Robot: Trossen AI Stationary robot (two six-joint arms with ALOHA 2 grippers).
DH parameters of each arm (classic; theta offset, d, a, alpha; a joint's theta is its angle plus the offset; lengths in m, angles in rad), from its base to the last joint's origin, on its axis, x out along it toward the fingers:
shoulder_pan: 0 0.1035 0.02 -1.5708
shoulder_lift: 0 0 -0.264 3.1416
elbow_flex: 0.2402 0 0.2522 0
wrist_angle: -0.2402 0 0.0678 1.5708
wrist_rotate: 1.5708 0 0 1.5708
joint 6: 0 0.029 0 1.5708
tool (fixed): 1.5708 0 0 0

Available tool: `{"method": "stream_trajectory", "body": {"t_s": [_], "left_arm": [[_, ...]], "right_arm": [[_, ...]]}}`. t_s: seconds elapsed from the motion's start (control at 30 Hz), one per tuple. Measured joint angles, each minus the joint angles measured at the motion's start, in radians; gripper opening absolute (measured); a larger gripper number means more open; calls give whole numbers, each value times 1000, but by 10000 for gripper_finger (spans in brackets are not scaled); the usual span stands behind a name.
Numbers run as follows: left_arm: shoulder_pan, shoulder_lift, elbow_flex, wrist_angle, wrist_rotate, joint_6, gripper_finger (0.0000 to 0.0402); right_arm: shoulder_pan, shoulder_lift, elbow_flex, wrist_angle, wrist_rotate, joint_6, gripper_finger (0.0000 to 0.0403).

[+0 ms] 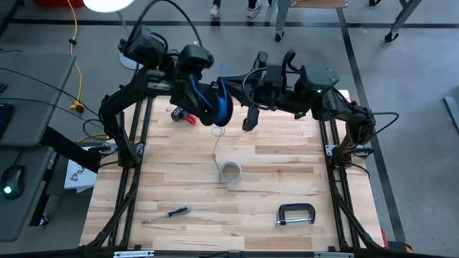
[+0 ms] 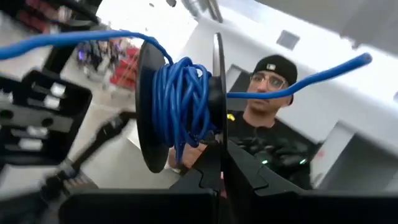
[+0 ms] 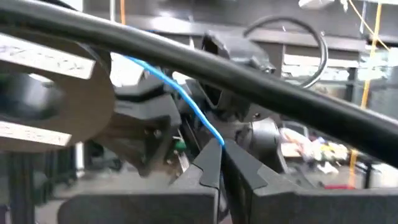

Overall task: Coil cords
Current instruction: Coil the blue wire on the spool

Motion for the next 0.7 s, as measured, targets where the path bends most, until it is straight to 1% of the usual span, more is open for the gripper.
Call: {"method": "stream_trajectory", "body": {"t_s": [0.1, 0.2, 0.3, 0.43, 0.7], "left_arm": [[0, 0, 0, 3, -8, 121, 0], [1, 0, 0, -15, -3, 198, 0], [4, 0, 0, -22, 13, 221, 0], [3, 0, 0, -17, 25, 218, 0], [3, 7, 0, -16, 36, 269, 0]], "right_arm": [[-1, 7, 0, 57, -33, 25, 0], [7, 7, 0, 72, -43, 32, 0], [19, 3, -2, 72, -48, 22, 0], [30, -24, -3, 63, -13, 29, 0], [30, -46, -2, 82, -15, 147, 0]]}}
